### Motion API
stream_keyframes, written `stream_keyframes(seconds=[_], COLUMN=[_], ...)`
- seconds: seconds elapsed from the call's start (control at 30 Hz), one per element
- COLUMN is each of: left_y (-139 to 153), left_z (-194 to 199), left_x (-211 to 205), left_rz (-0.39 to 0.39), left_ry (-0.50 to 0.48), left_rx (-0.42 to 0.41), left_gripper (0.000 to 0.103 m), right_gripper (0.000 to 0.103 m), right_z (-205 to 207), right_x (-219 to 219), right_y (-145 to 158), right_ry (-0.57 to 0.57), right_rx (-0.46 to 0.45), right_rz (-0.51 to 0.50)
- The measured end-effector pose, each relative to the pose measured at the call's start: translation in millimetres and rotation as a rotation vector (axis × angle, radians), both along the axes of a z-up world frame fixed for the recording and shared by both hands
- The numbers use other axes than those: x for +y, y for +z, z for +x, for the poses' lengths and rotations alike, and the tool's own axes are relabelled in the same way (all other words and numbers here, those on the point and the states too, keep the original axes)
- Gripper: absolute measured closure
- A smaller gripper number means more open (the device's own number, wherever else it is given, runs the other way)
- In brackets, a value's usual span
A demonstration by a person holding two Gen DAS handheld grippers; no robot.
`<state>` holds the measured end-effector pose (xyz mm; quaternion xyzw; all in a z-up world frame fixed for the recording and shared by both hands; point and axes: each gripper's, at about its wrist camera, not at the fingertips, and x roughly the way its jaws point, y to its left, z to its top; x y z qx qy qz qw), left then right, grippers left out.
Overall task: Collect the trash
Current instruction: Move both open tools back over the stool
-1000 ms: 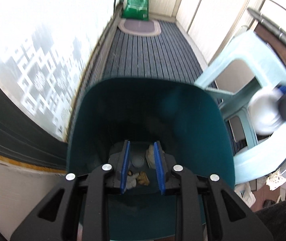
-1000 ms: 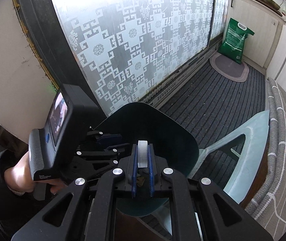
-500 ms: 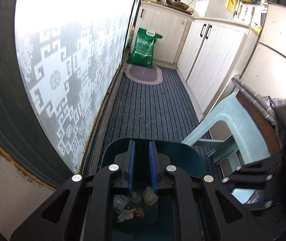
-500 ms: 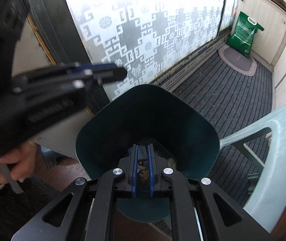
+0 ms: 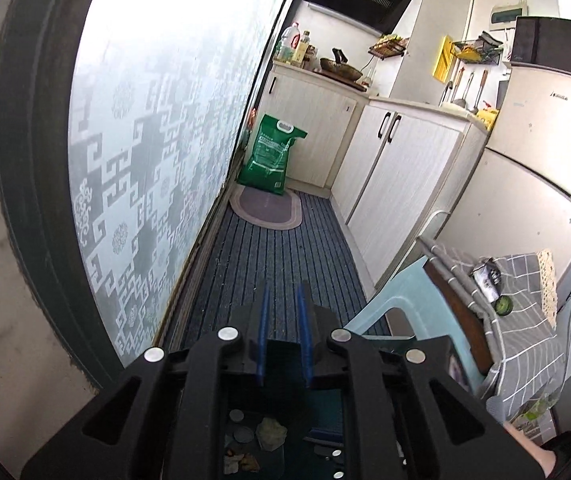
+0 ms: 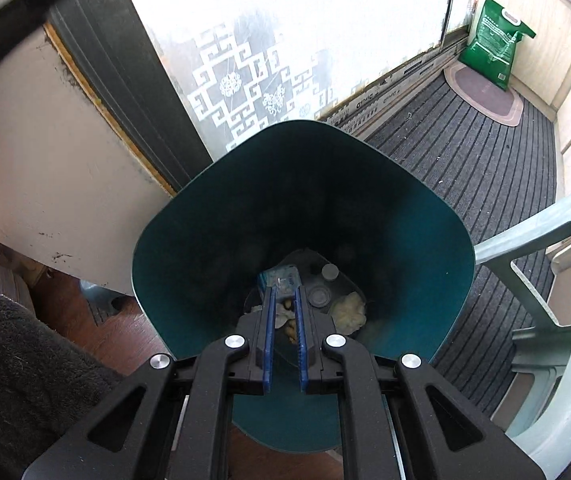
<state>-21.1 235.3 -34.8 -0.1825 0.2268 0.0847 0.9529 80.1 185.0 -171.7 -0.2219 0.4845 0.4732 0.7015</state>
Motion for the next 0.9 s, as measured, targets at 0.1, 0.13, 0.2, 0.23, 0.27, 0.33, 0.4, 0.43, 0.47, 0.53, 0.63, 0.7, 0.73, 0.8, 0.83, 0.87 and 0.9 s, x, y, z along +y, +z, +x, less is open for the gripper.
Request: stream_keyframes(seconds=[0.1,0.13,0.2,0.23,0.27,0.33,0.4,0.43,0.47,0.53,0.63,0.7,0.73,0.8,0.83,0.87,0.9], left_y=[13.4,17.8,23.8,27.1,30.7,36.2,42.9,46.3,50.4,57.5,62.0,62.2,62.0,62.5,62.1,61.5,61.7], left_z=[-4.2,-5.5,-4.9,-6.3,-7.8,-8.3,-9.8,-11.4,-13.2,-17.5,-17.6,-12.5,-8.6,0.7,5.4,9.4,14.6], left_x=[-3.5,-4.6,-7.9,-8.7,-10.0,-11.4,-14.3,-16.6,-19.2,-22.6,-29.8,-33.3,-36.4,-43.8,-49.0,-54.4,-61.5], left_rz=[-0.008,-0.012,-0.02,-0.021,-0.023,-0.036,-0.053,-0.053,-0.05,-0.041,-0.045,-0.059,-0.064,-0.072,-0.073,-0.072,-0.066], left_ry=[0.0,-0.004,-0.01,-0.01,-0.01,-0.013,-0.018,-0.016,-0.018,-0.014,-0.009,-0.02,-0.026,-0.041,-0.05,-0.061,-0.075], left_rx=[-0.059,-0.079,-0.102,-0.114,-0.129,-0.155,-0.183,-0.2,-0.218,-0.253,-0.28,-0.275,-0.27,-0.257,-0.249,-0.242,-0.233], left_gripper=[0.088,0.088,0.088,0.088,0.088,0.088,0.087,0.087,0.085,0.081,0.078,0.076,0.075,0.072,0.072,0.071,0.068], right_gripper=[0.094,0.094,0.094,0.094,0.093,0.084,0.075,0.075,0.075,0.074,0.072,0.067,0.065,0.062,0.061,0.061,0.061], right_z=[-1.9,-2.3,-2.4,-3.4,-4.0,-2.7,-1.4,-1.5,-2.3,-3.2,-1.6,1.8,4.6,14.2,19.6,25.2,31.6], right_x=[-0.1,-0.2,0.8,0.1,-1.5,-7.6,-15.4,-19.5,-24.2,-34.3,-53.1,-67.9,-76.1,-96.1,-105.6,-115.9,-125.2], right_y=[-1.0,-0.9,0.5,3.0,8.1,21.4,40.8,50.5,62.7,84.7,113.1,127.6,133.1,141.0,144.1,146.4,148.1], right_ry=[0.006,0.008,0.014,0.018,0.019,0.012,-0.005,-0.007,-0.006,-0.016,-0.054,-0.087,-0.104,-0.147,-0.167,-0.187,-0.207], right_rx=[0.001,0.002,-0.001,0.001,0.007,0.016,-0.004,-0.015,-0.031,-0.071,-0.15,-0.204,-0.221,-0.238,-0.243,-0.244,-0.244], right_rz=[-0.004,-0.004,-0.002,0.013,0.041,0.109,0.182,0.216,0.255,0.314,0.36,0.366,0.369,0.371,0.376,0.38,0.38])
